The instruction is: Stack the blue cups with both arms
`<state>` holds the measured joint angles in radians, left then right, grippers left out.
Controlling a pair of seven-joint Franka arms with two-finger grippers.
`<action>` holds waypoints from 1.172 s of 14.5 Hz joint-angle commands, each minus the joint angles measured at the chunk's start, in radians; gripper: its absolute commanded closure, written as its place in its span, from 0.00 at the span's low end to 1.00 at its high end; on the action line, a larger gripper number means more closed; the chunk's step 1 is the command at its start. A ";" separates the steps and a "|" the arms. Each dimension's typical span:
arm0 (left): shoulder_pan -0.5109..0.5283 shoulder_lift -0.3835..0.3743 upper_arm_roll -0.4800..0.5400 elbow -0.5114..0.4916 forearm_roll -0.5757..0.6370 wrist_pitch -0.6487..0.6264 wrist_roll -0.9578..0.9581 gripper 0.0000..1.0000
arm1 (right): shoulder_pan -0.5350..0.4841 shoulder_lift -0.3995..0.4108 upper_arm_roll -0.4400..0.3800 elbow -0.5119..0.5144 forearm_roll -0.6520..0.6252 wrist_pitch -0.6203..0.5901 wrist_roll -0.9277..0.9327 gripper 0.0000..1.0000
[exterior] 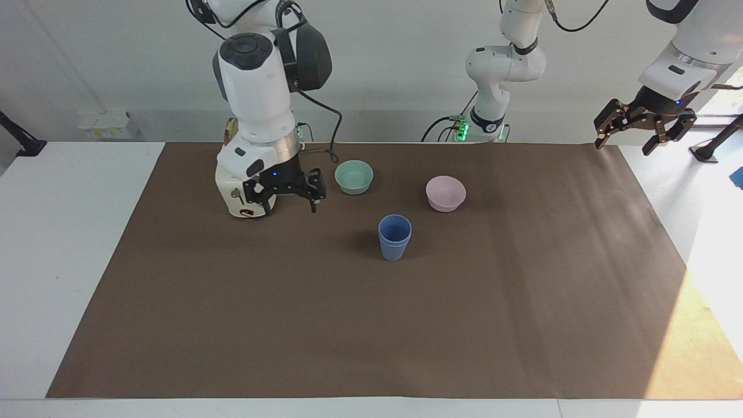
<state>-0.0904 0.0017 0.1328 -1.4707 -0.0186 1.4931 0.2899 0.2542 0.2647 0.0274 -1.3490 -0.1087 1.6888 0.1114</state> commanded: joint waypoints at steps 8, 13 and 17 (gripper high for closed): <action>0.012 -0.009 -0.010 -0.003 0.008 -0.007 -0.005 0.00 | -0.193 -0.093 -0.001 0.008 0.106 -0.186 -0.095 0.00; 0.012 -0.009 -0.012 -0.003 0.008 -0.007 -0.006 0.00 | -0.231 -0.123 -0.007 -0.034 0.112 -0.172 -0.064 0.00; 0.012 -0.009 -0.010 -0.003 0.008 -0.008 -0.006 0.00 | -0.246 -0.159 -0.007 -0.099 0.113 -0.132 -0.065 0.00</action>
<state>-0.0901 0.0016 0.1326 -1.4707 -0.0186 1.4930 0.2899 0.0209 0.1515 0.0149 -1.3775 -0.0181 1.5199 0.0328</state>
